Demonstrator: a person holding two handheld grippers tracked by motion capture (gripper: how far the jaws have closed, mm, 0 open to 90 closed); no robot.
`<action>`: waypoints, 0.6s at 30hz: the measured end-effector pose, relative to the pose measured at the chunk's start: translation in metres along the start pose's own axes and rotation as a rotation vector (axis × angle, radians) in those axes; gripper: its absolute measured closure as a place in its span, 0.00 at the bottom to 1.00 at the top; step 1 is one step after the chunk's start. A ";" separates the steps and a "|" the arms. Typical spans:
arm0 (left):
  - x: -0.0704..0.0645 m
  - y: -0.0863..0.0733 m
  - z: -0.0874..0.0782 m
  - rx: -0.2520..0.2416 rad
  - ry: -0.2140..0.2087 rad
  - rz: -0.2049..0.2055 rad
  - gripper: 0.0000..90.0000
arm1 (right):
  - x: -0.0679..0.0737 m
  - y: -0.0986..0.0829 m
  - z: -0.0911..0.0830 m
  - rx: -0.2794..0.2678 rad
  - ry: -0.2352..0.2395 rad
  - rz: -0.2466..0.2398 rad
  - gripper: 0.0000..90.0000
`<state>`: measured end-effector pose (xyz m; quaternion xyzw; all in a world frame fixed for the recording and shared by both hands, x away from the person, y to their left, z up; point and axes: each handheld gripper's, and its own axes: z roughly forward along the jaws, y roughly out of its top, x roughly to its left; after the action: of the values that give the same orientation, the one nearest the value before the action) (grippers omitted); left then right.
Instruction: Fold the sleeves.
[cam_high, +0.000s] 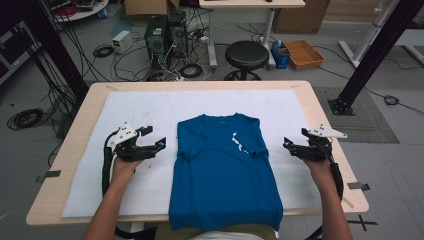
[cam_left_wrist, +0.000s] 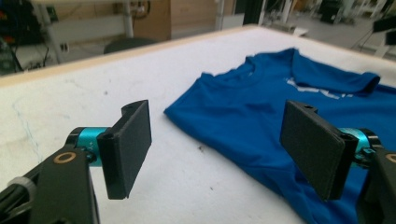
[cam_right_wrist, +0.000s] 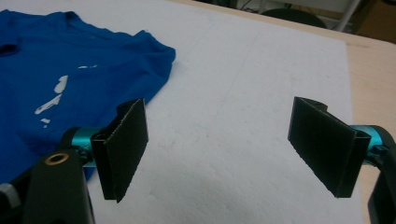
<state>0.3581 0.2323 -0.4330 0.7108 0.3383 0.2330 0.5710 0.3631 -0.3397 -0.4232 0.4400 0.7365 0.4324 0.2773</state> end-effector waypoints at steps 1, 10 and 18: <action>0.001 -0.001 0.000 -0.010 -0.004 -0.002 0.28 | 0.000 0.000 0.000 0.003 0.007 0.002 0.22; 0.000 -0.002 0.000 -0.043 -0.015 -0.025 0.28 | 0.000 -0.002 0.001 0.015 0.067 0.003 0.22; -0.001 -0.004 0.004 -0.015 0.007 -0.043 0.27 | -0.002 -0.004 0.002 0.021 0.063 0.005 0.22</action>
<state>0.3593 0.2301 -0.4382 0.6983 0.3537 0.2255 0.5800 0.3640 -0.3416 -0.4271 0.4309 0.7482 0.4391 0.2482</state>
